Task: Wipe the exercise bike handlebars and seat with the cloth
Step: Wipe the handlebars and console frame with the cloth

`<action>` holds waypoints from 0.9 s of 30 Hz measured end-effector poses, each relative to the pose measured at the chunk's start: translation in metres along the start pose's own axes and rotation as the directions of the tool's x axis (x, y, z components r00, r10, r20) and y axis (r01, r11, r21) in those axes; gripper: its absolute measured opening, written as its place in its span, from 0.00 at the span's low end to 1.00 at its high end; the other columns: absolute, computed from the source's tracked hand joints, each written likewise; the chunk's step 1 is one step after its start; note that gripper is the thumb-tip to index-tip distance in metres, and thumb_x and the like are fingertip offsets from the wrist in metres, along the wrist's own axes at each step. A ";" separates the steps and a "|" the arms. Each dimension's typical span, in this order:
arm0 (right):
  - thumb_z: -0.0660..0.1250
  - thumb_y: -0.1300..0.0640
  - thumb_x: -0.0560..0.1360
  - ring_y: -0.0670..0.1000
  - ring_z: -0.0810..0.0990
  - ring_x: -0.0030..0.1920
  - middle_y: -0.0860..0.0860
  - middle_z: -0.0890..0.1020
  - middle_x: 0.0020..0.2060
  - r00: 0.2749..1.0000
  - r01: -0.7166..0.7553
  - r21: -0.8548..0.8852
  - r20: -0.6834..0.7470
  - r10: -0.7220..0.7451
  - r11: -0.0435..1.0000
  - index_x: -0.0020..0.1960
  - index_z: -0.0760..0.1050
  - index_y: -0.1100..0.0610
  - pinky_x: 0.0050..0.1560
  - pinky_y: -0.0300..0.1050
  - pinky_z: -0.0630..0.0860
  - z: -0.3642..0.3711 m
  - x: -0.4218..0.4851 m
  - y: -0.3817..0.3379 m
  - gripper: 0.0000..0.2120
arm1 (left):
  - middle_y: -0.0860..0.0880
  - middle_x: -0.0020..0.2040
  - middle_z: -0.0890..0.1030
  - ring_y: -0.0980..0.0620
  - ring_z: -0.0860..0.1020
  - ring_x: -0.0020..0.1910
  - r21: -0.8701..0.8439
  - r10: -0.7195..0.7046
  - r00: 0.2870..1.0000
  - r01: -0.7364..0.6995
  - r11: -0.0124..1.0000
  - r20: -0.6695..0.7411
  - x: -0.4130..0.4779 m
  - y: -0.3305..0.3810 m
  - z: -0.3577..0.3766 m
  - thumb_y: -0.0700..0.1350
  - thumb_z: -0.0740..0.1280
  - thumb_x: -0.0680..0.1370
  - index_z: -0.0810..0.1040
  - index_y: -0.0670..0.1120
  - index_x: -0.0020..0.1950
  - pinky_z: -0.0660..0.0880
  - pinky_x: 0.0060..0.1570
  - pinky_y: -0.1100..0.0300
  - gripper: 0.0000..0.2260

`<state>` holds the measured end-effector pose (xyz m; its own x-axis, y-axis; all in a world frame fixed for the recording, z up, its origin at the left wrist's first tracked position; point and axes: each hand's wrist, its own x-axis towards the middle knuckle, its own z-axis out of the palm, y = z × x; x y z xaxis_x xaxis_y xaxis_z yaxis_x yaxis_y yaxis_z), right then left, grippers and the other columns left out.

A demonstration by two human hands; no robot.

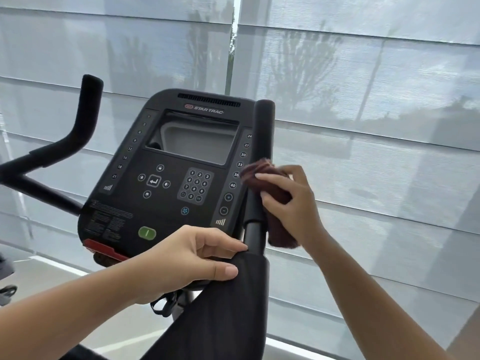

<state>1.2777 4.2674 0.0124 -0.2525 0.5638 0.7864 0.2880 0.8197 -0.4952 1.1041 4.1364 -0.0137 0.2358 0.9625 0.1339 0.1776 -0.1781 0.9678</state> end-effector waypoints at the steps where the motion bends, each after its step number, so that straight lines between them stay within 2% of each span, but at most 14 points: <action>1: 0.69 0.61 0.67 0.35 0.74 0.50 0.48 0.74 0.49 0.999 -0.011 0.024 0.050 0.010 1.000 0.50 0.79 0.42 0.53 0.27 0.68 -0.005 -0.019 0.002 0.17 | 0.52 0.48 0.84 0.54 0.79 0.54 -0.019 -0.016 1.000 0.016 1.000 0.002 0.001 0.000 0.000 0.42 0.74 0.62 0.83 0.49 0.49 0.76 0.55 0.57 0.16; 3: 0.68 0.58 0.66 0.40 0.77 0.49 0.45 0.76 0.48 0.993 -0.029 0.078 0.119 0.019 0.997 0.49 0.79 0.39 0.52 0.34 0.74 -0.015 -0.036 0.002 0.17 | 0.48 0.48 0.84 0.50 0.80 0.52 -0.055 -0.047 0.999 0.048 0.997 0.016 0.001 0.002 -0.001 0.40 0.74 0.62 0.83 0.47 0.49 0.78 0.51 0.57 0.16; 5: 0.69 0.58 0.66 0.39 0.76 0.49 0.45 0.75 0.48 0.993 0.011 0.048 0.119 -0.016 0.999 0.50 0.79 0.40 0.52 0.32 0.73 -0.018 -0.024 -0.006 0.17 | 0.45 0.48 0.84 0.49 0.81 0.52 -0.056 -0.069 0.997 0.070 0.996 0.023 0.002 0.005 -0.002 0.39 0.76 0.62 0.83 0.46 0.49 0.78 0.48 0.58 0.16; 7: 0.70 0.61 0.68 0.34 0.75 0.48 0.51 0.74 0.50 0.996 0.063 0.038 -0.059 -0.061 0.997 0.54 0.78 0.46 0.51 0.25 0.69 -0.014 0.008 -0.015 0.17 | 0.43 0.50 0.83 0.48 0.80 0.52 -0.042 -0.081 0.997 0.082 0.996 0.020 0.001 0.007 -0.002 0.38 0.77 0.62 0.83 0.46 0.49 0.77 0.53 0.55 0.16; 9: 0.69 0.64 0.70 0.32 0.74 0.46 0.55 0.72 0.51 0.961 0.061 0.082 -0.274 -0.037 0.995 0.57 0.78 0.55 0.49 0.23 0.69 -0.008 0.050 -0.020 0.15 | 0.43 0.50 0.83 0.46 0.80 0.53 -0.050 -0.091 0.995 0.093 0.994 0.026 0.000 0.008 -0.001 0.39 0.75 0.62 0.83 0.46 0.50 0.76 0.55 0.52 0.17; 10: 0.68 0.64 0.71 0.33 0.74 0.45 0.55 0.71 0.51 0.946 0.047 0.094 -0.325 -0.014 0.994 0.58 0.77 0.57 0.48 0.24 0.69 -0.005 0.068 -0.022 0.16 | 0.43 0.50 0.83 0.45 0.80 0.53 -0.061 -0.097 0.995 0.099 0.993 0.035 0.000 0.008 0.000 0.39 0.74 0.62 0.82 0.45 0.50 0.76 0.55 0.52 0.17; 14: 0.67 0.68 0.72 0.31 0.77 0.38 0.56 0.71 0.50 0.960 0.024 0.185 -0.280 0.029 0.982 0.60 0.75 0.59 0.39 0.23 0.71 0.006 0.076 -0.012 0.17 | 0.43 0.48 0.84 0.47 0.81 0.50 -0.127 -0.140 0.988 0.147 0.981 0.065 0.001 0.008 -0.002 0.38 0.73 0.62 0.83 0.45 0.49 0.78 0.46 0.61 0.16; 18: 0.69 0.66 0.70 0.41 0.77 0.49 0.51 0.73 0.52 0.987 -0.062 0.158 -0.140 0.084 0.985 0.55 0.78 0.49 0.53 0.34 0.74 0.008 0.017 0.009 0.17 | 0.43 0.46 0.84 0.49 0.82 0.47 -0.193 -0.161 0.982 0.177 0.965 0.095 0.002 0.008 -0.003 0.36 0.72 0.62 0.83 0.45 0.48 0.77 0.40 0.64 0.16; 21: 0.69 0.67 0.70 0.35 0.74 0.51 0.47 0.74 0.49 0.996 -0.071 0.095 -0.052 0.076 0.993 0.51 0.77 0.42 0.56 0.28 0.68 0.002 -0.015 0.014 0.21 | 0.43 0.46 0.84 0.49 0.82 0.46 -0.188 -0.157 0.983 0.173 0.967 0.101 0.003 0.009 -0.004 0.36 0.72 0.61 0.83 0.45 0.48 0.77 0.39 0.65 0.16; 23: 0.70 0.66 0.69 0.36 0.74 0.50 0.46 0.74 0.48 0.999 -0.051 0.012 0.018 0.051 0.999 0.51 0.77 0.41 0.55 0.28 0.68 -0.006 -0.011 0.012 0.21 | 0.43 0.46 0.84 0.48 0.82 0.47 -0.180 -0.159 0.981 0.177 0.968 0.109 0.003 0.009 -0.004 0.36 0.72 0.62 0.83 0.45 0.48 0.77 0.39 0.64 0.16; 25: 0.70 0.64 0.69 0.36 0.74 0.49 0.47 0.72 0.48 0.999 -0.017 -0.044 -0.041 0.015 0.999 0.54 0.78 0.45 0.55 0.30 0.69 -0.013 0.013 0.006 0.19 | 0.43 0.47 0.84 0.48 0.82 0.47 -0.176 -0.166 0.979 0.185 0.967 0.122 0.003 0.010 -0.004 0.36 0.72 0.62 0.83 0.45 0.48 0.78 0.40 0.64 0.15; 27: 0.69 0.64 0.70 0.32 0.72 0.47 0.50 0.71 0.49 0.977 0.040 -0.060 -0.209 -0.051 0.997 0.57 0.78 0.51 0.52 0.25 0.67 -0.012 0.047 -0.005 0.17 | 0.43 0.47 0.84 0.48 0.82 0.47 -0.168 -0.171 0.977 0.191 0.967 0.127 0.003 0.010 -0.005 0.36 0.72 0.62 0.83 0.45 0.48 0.78 0.40 0.63 0.15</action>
<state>1.2759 4.2889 0.0565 -0.0681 0.4872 0.8706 0.3324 0.8339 -0.4407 1.1017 4.1382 -0.0023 0.3212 0.9450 -0.0619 0.0560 0.0463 0.9974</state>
